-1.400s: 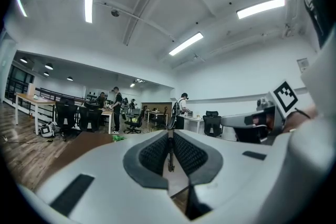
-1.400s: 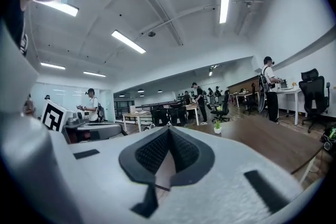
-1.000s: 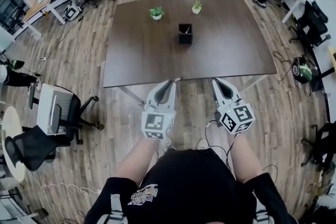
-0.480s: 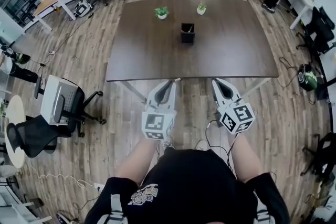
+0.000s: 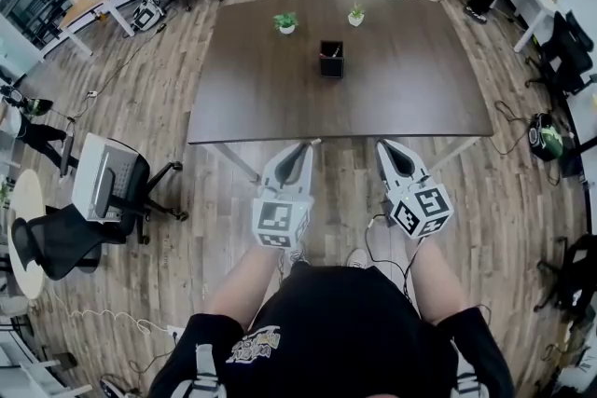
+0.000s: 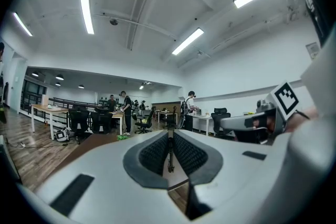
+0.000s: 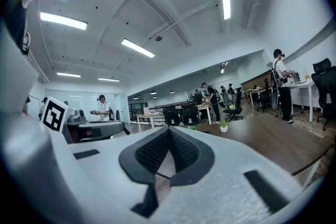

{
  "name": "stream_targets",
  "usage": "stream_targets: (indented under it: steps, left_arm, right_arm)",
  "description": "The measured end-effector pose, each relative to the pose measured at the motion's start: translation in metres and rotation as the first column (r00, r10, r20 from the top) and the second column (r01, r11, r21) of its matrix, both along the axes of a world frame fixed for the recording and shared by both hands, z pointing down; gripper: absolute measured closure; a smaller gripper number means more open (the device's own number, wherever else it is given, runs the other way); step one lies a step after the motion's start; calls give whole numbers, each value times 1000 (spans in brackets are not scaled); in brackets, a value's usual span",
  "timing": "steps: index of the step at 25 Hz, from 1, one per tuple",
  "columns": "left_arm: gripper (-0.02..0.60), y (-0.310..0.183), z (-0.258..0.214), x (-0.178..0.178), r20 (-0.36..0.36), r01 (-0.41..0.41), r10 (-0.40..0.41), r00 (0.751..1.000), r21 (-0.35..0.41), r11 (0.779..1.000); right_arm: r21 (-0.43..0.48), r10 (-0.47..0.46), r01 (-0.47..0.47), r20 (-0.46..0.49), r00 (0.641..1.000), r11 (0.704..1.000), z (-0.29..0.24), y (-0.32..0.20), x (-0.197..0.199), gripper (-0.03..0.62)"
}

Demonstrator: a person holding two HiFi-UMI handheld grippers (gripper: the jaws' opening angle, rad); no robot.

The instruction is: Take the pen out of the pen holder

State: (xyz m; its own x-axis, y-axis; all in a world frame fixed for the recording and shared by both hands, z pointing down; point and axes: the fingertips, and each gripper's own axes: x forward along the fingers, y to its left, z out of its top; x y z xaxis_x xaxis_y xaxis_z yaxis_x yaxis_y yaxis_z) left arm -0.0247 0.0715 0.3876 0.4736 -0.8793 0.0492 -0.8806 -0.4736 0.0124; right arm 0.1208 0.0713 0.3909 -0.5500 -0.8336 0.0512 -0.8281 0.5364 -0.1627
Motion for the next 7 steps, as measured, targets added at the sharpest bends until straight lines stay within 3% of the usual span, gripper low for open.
stream_targets:
  steps: [7]
  left_arm:
    - [555,-3,-2,-1,-1,-10,10,1000,-3,1000]
  right_arm:
    - [-2,12,-12,1,1000,1000,0,-1,-1,589]
